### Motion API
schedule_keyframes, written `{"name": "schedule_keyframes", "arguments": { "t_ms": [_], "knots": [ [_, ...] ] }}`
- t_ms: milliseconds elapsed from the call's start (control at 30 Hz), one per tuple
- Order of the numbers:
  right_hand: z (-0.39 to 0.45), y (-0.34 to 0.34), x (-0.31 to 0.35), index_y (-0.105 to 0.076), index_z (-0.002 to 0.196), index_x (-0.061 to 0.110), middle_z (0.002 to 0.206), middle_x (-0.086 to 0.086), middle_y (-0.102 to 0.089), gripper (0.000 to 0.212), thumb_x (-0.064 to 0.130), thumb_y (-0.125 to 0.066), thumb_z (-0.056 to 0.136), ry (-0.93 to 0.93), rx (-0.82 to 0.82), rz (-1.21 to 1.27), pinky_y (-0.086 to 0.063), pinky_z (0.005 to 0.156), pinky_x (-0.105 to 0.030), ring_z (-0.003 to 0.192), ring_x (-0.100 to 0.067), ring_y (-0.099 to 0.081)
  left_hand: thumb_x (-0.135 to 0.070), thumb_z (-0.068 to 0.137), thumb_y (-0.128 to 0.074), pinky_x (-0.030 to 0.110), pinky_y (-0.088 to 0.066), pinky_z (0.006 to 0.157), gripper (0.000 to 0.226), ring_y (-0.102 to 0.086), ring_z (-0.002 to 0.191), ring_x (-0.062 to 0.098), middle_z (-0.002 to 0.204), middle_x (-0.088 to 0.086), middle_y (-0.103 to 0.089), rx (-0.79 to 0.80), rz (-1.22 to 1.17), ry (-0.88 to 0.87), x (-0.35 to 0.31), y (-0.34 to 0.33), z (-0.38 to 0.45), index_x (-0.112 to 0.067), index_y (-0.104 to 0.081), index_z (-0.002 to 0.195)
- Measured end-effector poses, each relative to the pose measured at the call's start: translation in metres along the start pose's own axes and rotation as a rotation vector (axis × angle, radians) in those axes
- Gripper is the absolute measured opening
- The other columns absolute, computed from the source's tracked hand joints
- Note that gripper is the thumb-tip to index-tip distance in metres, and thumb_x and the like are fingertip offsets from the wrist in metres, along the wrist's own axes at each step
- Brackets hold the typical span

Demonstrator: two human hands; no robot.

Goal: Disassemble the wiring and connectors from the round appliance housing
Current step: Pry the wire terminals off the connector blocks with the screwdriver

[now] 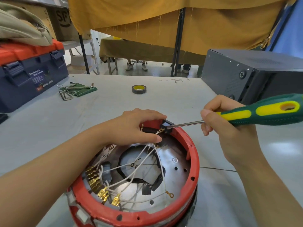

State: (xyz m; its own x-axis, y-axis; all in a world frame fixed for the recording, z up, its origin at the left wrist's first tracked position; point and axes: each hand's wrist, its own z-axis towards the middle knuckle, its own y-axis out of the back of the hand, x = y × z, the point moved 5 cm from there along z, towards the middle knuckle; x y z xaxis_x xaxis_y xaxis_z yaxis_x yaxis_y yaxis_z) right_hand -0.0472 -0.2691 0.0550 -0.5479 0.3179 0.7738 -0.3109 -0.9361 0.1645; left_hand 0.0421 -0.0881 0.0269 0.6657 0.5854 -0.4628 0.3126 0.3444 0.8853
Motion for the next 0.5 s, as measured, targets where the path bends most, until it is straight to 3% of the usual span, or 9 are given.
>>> {"name": "schedule_keyframes", "arguments": {
  "t_ms": [267,433,500],
  "knots": [
    [-0.002,-0.002,0.012,-0.052,0.063,0.019,0.057,-0.010,-0.055,0.020,0.031,-0.057,0.078,0.067,0.147,-0.112,-0.037,0.051,-0.008,0.048,-0.005,-0.048,-0.052,0.083,-0.061,0.037,-0.020,0.115,0.060,-0.028,0.132,0.004,0.143,-0.026,-0.035,0.001,0.020,0.013,0.001,-0.001,-0.001,-0.050,-0.034,0.137],
    [0.002,0.000,0.016,-0.056,0.065,0.020,0.057,-0.006,-0.058,0.016,0.023,-0.065,0.079,0.009,0.268,-0.120,-0.039,0.052,-0.011,0.051,-0.006,-0.051,-0.059,0.080,-0.060,0.037,-0.020,0.115,0.063,-0.027,0.132,0.003,0.144,-0.026,-0.034,-0.001,0.018,0.023,0.002,-0.002,0.000,-0.052,-0.034,0.136],
    [0.006,-0.003,0.019,-0.057,0.066,0.022,0.058,-0.007,-0.059,0.016,0.031,-0.065,0.077,-0.003,0.321,-0.129,-0.039,0.052,-0.012,0.051,-0.008,-0.051,-0.063,0.074,-0.054,0.038,-0.020,0.115,0.066,-0.026,0.132,0.003,0.144,-0.027,-0.034,0.000,0.025,0.030,0.002,-0.002,-0.001,-0.053,-0.033,0.136]
  ]
}}
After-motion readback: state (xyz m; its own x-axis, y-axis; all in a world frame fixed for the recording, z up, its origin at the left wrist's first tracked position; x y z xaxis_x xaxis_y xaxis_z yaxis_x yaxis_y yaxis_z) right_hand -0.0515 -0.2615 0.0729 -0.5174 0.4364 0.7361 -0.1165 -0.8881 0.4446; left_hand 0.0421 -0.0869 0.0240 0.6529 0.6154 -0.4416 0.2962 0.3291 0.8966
